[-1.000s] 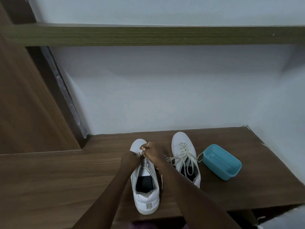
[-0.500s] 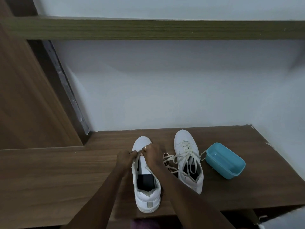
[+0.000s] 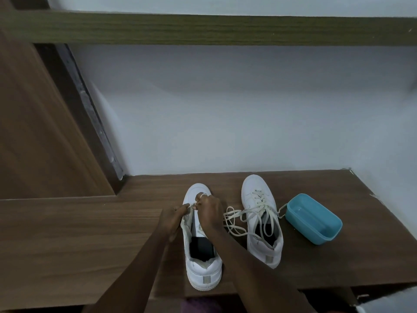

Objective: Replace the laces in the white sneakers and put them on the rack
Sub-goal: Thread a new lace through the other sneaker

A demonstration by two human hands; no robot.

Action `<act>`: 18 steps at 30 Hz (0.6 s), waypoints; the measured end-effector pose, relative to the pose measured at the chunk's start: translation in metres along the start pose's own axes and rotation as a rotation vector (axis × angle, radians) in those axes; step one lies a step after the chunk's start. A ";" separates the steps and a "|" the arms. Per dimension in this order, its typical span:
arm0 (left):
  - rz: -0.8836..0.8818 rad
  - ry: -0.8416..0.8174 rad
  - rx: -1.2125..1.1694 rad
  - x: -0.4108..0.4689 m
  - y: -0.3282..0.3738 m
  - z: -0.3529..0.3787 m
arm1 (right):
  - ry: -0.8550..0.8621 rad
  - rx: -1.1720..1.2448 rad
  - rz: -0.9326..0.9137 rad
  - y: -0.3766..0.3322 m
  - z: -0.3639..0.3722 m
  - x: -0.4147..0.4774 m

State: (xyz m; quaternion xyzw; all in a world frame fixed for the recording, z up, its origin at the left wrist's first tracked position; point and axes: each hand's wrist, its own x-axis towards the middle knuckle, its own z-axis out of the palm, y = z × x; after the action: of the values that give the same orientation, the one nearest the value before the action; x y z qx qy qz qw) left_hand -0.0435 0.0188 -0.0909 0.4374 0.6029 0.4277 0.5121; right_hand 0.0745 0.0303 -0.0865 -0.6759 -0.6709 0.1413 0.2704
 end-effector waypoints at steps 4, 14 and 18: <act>-0.035 -0.013 -0.036 -0.001 0.001 -0.001 | -0.024 0.000 -0.032 0.001 0.003 0.002; 0.104 0.035 0.132 0.000 -0.004 -0.002 | -0.103 0.414 0.175 0.004 -0.001 0.004; 0.157 0.065 0.160 0.000 -0.004 0.002 | -0.121 0.430 0.149 0.005 -0.009 0.002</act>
State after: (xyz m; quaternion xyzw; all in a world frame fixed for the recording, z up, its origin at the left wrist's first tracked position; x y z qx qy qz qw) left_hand -0.0421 0.0175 -0.0950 0.5087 0.6153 0.4308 0.4207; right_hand 0.0837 0.0312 -0.0812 -0.6406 -0.5886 0.3409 0.3563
